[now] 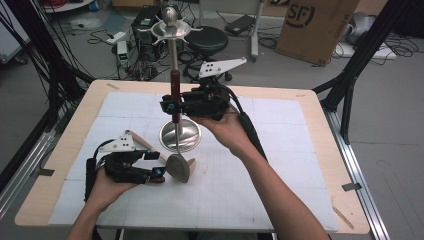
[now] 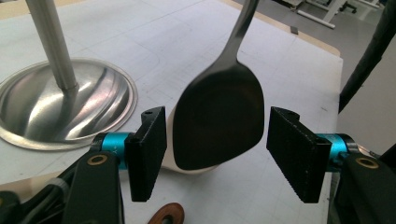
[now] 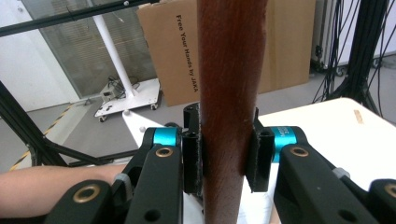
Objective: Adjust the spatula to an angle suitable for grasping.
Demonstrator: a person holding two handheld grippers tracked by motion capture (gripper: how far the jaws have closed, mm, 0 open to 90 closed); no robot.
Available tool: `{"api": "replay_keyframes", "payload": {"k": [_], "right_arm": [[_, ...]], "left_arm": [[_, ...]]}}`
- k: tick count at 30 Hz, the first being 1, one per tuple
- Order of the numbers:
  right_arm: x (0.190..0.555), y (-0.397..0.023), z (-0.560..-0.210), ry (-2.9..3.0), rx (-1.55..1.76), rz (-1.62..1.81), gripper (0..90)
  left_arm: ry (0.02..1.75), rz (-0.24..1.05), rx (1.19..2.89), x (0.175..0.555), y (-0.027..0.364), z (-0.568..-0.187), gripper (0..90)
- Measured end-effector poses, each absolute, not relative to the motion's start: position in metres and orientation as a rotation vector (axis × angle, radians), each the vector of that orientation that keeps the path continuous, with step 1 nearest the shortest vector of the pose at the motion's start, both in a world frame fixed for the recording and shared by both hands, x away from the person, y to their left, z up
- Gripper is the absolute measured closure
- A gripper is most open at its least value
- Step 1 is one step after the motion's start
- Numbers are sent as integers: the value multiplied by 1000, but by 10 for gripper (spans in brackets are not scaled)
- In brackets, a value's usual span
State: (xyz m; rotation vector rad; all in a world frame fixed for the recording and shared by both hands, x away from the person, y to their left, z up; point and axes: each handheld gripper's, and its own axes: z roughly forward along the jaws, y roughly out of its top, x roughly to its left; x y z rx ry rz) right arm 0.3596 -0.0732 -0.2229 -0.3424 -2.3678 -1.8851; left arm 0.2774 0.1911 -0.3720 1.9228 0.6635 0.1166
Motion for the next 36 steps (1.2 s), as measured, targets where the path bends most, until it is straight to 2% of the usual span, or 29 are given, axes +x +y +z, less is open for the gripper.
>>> {"api": "replay_keyframes", "payload": {"k": [26, 36], "right_arm": [[395, -34, -184, -2421, -259, -1908, 726], [405, -21, -182, -2419, -280, -1906, 726]], "left_arm": [[709, 153, 1935, 279, 200, -377, 354], [708, 156, 1934, 278, 201, -378, 352]]}}
